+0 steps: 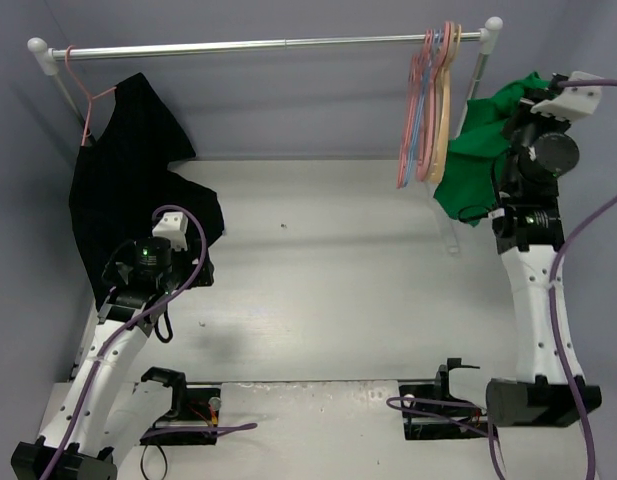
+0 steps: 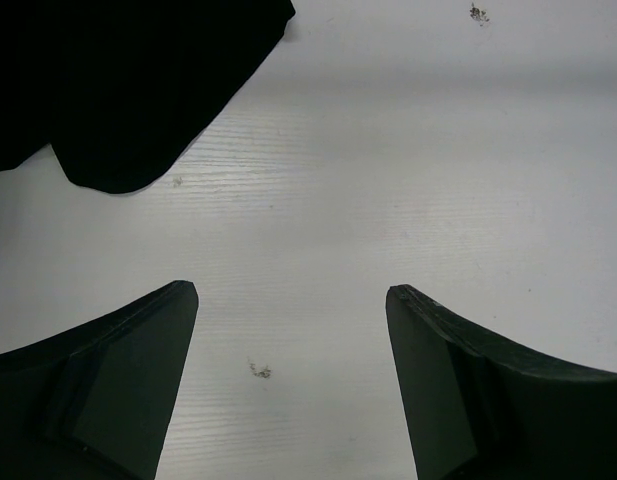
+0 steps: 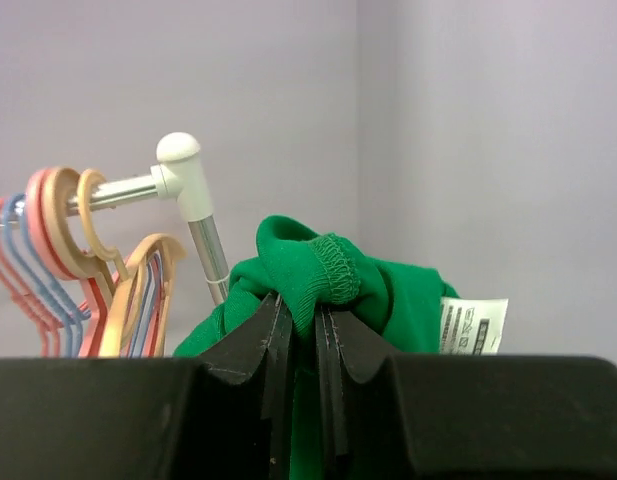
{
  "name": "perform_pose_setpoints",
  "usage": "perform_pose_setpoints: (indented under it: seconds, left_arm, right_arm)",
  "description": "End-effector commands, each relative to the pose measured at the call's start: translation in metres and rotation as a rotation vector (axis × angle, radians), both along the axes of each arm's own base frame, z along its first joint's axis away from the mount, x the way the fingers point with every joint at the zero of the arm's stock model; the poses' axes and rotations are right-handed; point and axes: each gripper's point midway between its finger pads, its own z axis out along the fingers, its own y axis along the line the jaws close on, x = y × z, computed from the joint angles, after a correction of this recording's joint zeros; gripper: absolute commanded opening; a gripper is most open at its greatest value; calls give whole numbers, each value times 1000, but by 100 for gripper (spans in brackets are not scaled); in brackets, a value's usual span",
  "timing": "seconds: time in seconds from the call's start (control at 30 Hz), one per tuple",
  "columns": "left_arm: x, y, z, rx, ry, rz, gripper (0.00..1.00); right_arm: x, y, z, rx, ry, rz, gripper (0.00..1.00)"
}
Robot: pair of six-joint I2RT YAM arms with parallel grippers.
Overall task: Place the t-shirt on the hanger
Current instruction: Pick up the T-shirt at the corner of the board, then place the T-shirt at the center of the board.
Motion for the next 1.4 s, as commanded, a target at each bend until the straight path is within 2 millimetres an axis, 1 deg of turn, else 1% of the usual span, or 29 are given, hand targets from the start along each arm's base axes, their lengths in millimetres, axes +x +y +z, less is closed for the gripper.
perform_pose_setpoints:
  seconds: [0.0, 0.03, 0.07, 0.1, 0.13, 0.17, 0.2, 0.23, 0.27, 0.33, 0.37, 0.4, 0.47, 0.5, 0.6, 0.63, 0.67, 0.7, 0.77, 0.87, 1.03, 1.1, 1.13, 1.17, 1.2, 1.23, 1.27, 1.3, 1.37]
  left_arm:
    - [12, -1, 29, -26, -94, 14, 77]
    - [12, 0, 29, -27, -92, 15, 77]
    - [12, -1, 30, -27, -94, 13, 77]
    - [12, 0, 29, -26, -93, 16, 77]
    - [12, 0, 29, -23, -91, 18, 77]
    - [12, 1, 29, -20, -90, 20, 77]
    - [12, 2, 29, -17, -93, 28, 77]
    - [11, 4, 29, -14, -92, 32, 77]
    - [11, 4, 29, -13, -92, 34, 77]
    - [12, 4, 28, -13, -92, 34, 77]
    - [12, 4, 29, -12, -92, 35, 77]
    - [12, 4, 29, -12, -92, 35, 77]
    - [12, 4, 29, -11, -92, 37, 77]
    - [11, 5, 29, -10, -94, 39, 77]
    - [11, 7, 30, -6, -96, 48, 77]
    - [11, 7, 30, -6, -96, 48, 77]
    - [11, 7, 30, -5, -95, 48, 77]
    - [11, 7, 29, -5, -93, 48, 77]
    - [12, 13, 28, 14, -91, 76, 77]
    - [11, 15, 26, 23, -82, 88, 77]
    - [13, 15, 22, 26, -67, 92, 77]
    - [13, 16, 22, 30, -61, 95, 77]
    - [13, 16, 21, 32, -57, 95, 77]
    - [13, 17, 20, 34, -54, 98, 77]
    - [14, 17, 19, 36, -51, 99, 77]
    - [14, 17, 18, 38, -47, 101, 77]
    - [14, 17, 18, 38, -46, 101, 77]
    - [15, 17, 18, 39, -44, 101, 77]
    - [14, 18, 17, 41, -43, 104, 77]
  right_arm:
    - [-63, -1, 59, -34, -118, -31, 0]
    - [-78, 2, 81, -38, -151, -14, 0]
    - [-84, 11, 89, -54, -150, 37, 0]
    - [-92, 17, 88, -57, -118, 70, 0]
    - [-104, 32, 105, -73, -153, 156, 0]
    - [-113, 33, 108, -59, -161, 164, 0]
    - [-127, 55, 113, -99, -174, 280, 0]
    - [-137, 67, 119, -101, -192, 345, 0]
    - [-152, 86, 121, -135, -193, 448, 0]
    - [-167, 110, 120, -149, -179, 580, 0]
    - [-182, 122, 125, -172, -190, 647, 0]
    - [-196, 148, 122, -232, -182, 792, 0]
    - [-221, 169, 128, -266, -213, 927, 0]
    - [-235, 186, 124, -305, -210, 1041, 0]
    - [-261, 210, 126, -333, -247, 1241, 0]
    - [-272, 219, 119, -362, -236, 1327, 0]
    - [-285, 223, 127, -352, -283, 1376, 0]
    - [-276, 224, 118, -320, -262, 1408, 0]
    - [-269, 226, 115, -282, -260, 1455, 0]
    - [-251, 228, 101, -239, -236, 1511, 0]
    - [-189, 228, 63, -124, -133, 1513, 0]
    - [-171, 239, 52, -129, -121, 1510, 0]
    - [-148, 242, 42, -71, -70, 1473, 0]
    - [-139, 248, 37, -68, -58, 1455, 0]
    - [-136, 266, 32, -125, -65, 1463, 0]
    - [-115, 274, 23, -89, -13, 1420, 0]
    - [-114, 292, 17, -91, 3, 1441, 0]
    - [-96, 301, 3, -107, 35, 1416, 0]
    - [-75, 310, -9, -86, 61, 1350, 0]
